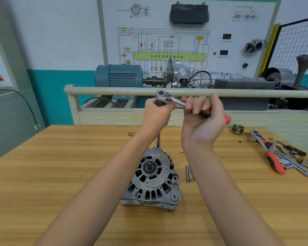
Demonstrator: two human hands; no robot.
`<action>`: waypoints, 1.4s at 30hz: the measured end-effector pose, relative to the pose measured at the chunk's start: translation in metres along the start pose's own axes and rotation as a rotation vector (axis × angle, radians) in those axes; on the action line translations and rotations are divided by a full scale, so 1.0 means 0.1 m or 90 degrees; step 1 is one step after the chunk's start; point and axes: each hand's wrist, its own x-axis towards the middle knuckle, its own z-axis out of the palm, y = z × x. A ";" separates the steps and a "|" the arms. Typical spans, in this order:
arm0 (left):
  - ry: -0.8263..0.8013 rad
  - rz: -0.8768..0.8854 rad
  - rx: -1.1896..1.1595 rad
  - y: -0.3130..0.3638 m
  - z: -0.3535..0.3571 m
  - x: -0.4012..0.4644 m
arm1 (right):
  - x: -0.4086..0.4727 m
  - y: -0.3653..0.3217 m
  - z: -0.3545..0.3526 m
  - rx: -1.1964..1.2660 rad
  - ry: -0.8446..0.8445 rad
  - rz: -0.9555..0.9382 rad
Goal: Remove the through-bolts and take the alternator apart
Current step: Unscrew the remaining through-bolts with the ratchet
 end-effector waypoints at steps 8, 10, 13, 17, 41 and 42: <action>0.042 0.020 -0.002 0.00 0.02 -0.03 | -0.08 0.04 0.05 -0.090 -0.078 -0.093; -0.051 0.022 -0.032 0.01 -0.09 -0.01 | 0.15 -0.01 0.07 -0.015 -0.026 0.045; -0.215 0.048 -0.026 0.01 -0.26 0.03 | 0.49 -0.08 0.08 0.035 0.027 0.260; -0.271 0.011 -0.022 0.01 -0.20 0.02 | 0.70 -0.07 0.07 0.088 0.059 0.381; -0.335 0.014 -0.042 -0.01 -0.25 0.05 | 0.70 -0.07 0.11 0.084 0.053 0.391; -0.315 0.009 -0.047 -0.01 -0.22 0.03 | 0.70 -0.07 0.11 0.093 0.059 0.393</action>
